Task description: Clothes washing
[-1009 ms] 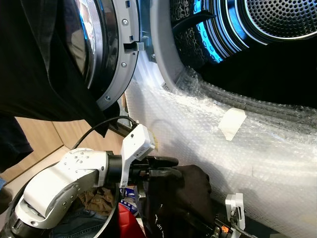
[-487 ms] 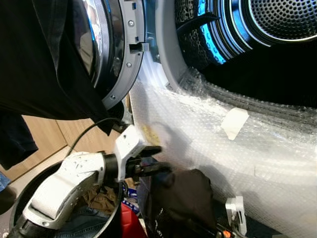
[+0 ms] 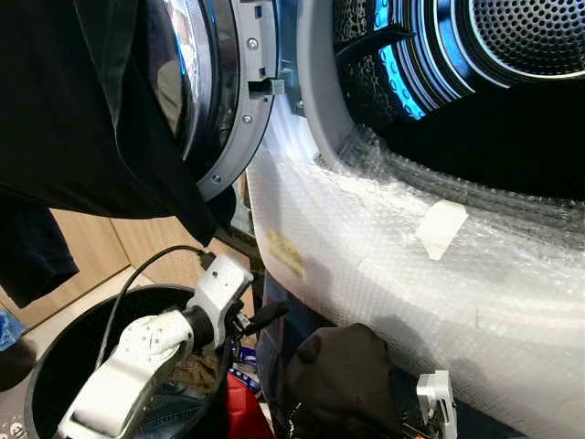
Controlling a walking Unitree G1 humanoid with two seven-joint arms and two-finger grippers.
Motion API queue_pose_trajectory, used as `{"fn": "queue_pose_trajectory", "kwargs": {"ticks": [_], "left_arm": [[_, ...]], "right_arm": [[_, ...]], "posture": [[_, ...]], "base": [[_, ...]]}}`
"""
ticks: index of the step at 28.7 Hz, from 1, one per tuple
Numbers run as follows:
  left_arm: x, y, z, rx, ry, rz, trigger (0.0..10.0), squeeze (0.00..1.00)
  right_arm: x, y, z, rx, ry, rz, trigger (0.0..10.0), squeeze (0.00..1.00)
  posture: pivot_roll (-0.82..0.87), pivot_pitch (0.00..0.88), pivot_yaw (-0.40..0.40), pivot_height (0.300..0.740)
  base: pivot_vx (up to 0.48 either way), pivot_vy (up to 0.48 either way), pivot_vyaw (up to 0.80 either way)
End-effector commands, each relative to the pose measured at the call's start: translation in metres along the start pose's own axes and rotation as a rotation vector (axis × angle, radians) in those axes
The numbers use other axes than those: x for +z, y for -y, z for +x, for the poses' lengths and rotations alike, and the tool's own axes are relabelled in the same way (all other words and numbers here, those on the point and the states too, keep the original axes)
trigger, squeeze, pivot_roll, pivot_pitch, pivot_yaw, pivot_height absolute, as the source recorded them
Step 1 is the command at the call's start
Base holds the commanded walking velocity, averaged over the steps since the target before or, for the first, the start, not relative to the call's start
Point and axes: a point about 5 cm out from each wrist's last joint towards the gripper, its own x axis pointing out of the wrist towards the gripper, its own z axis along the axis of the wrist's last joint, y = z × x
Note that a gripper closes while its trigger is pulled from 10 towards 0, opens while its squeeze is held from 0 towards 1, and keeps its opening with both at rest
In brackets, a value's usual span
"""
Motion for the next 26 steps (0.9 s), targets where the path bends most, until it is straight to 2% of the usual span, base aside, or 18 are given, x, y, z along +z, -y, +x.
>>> {"fn": "queue_pose_trajectory", "kwargs": {"ticks": [1,3,4,5,6,7,8,9,10,11,15,16,17,20,22,24,25,26], "left_arm": [[-0.006,-0.011,-0.007,0.147,0.0,0.014,10.0,1.0],[-0.013,-0.024,-0.016,0.337,0.002,0.027,10.0,1.0],[-0.019,-0.032,-0.023,0.427,-0.007,0.004,10.0,0.98],[-0.026,-0.04,-0.031,0.517,-0.021,-0.011,10.0,0.85],[-0.031,-0.046,-0.037,0.57,-0.031,-0.022,10.0,0.85],[-0.035,-0.049,-0.041,0.604,-0.039,-0.017,10.0,0.67],[-0.043,-0.051,-0.046,0.629,-0.049,0.003,10.0,0.08],[-0.043,-0.051,-0.046,0.629,-0.049,0.003,10.0,0.08],[-0.057,-0.049,-0.051,0.619,-0.066,-0.015,10.0,0.0],[-0.068,-0.052,-0.059,0.674,-0.075,-0.053,10.0,0.0],[-0.07,-0.054,-0.062,0.707,-0.059,-0.064,10.0,0.0],[-0.065,-0.059,-0.071,0.796,0.006,-0.065,10.0,0.0],[-0.061,-0.062,-0.075,0.839,0.038,-0.063,10.0,0.0],[-0.059,-0.065,-0.079,0.922,0.076,-0.031,10.0,0.0],[-0.06,-0.066,-0.079,0.931,0.084,-0.027,10.0,0.0],[-0.058,-0.065,-0.077,0.919,0.088,0.015,10.0,0.0],[-0.056,-0.064,-0.076,0.92,0.094,0.067,10.0,0.0],[-0.056,-0.065,-0.077,0.938,0.101,0.067,10.0,0.0]], "right_arm": [[0.005,0.001,-0.001,-0.003,0.017,-0.033,0.0,0.0],[0.007,0.003,-0.002,-0.013,0.03,-0.041,0.0,0.0],[0.009,0.003,-0.002,-0.014,0.037,-0.044,0.0,0.0],[0.011,0.002,-0.002,-0.008,0.043,-0.047,0.0,0.0],[0.012,0.001,-0.001,-0.004,0.047,-0.049,0.0,0.0],[0.012,0.001,0.0,0.001,0.047,-0.052,0.0,0.0],[0.013,0.0,0.002,0.013,0.041,-0.061,0.0,0.0],[0.013,0.0,0.002,0.013,0.041,-0.061,0.0,0.0],[0.017,0.002,0.004,0.018,0.036,-0.076,0.0,0.0],[0.021,0.004,0.004,0.017,0.036,-0.095,0.0,0.0],[0.024,0.005,0.004,0.015,0.04,-0.104,0.0,0.0],[0.037,0.006,0.002,0.004,0.077,-0.14,0.0,0.0],[0.045,0.006,0.001,-0.003,0.097,-0.159,0.0,0.0],[0.063,0.004,0.0,-0.015,0.169,-0.196,0.0,0.0],[0.067,0.001,0.0,-0.004,0.191,-0.196,0.0,0.0],[0.071,-0.004,0.002,0.026,0.207,-0.213,0.0,0.0],[0.079,-0.014,0.005,0.066,0.239,-0.245,0.0,0.0],[0.085,-0.019,0.006,0.088,0.265,-0.258,0.0,0.0]], "posture": [[0.17,0.0,0.033,0.74],[0.16,0.0,0.03,0.74],[0.17,0.0,0.027,0.74],[0.18,0.0,0.021,0.74],[0.18,0.0,0.021,0.74],[0.18,0.0,0.02,0.74],[0.19,0.0,0.02,0.74],[0.19,0.0,0.02,0.74],[0.19,0.0,0.019,0.74],[0.19,0.0,0.017,0.74],[0.18,0.0,0.02,0.74],[0.18,0.0,0.021,0.74],[0.18,0.0,0.021,0.74],[0.18,0.006,0.019,0.74],[0.18,0.008,0.018,0.74],[0.19,0.01,0.015,0.74],[0.19,0.012,0.015,0.74],[0.18,0.013,0.017,0.74]], "base": [[0.0,0.0,0.0],[0.0,0.0,0.0],[0.0,0.0,0.0],[0.0,0.0,0.0],[0.0,0.0,0.0],[0.0,0.0,0.0],[0.0,0.0,0.0],[0.0,0.0,0.0],[0.0,0.0,0.0],[0.0,0.0,0.0],[0.0,0.0,0.0],[0.0,0.0,0.0],[0.0,0.0,0.0],[0.0,0.0,0.0],[0.0,0.0,0.0],[0.0,0.0,0.0],[0.0,0.0,0.0],[0.0,0.0,0.0]]}}
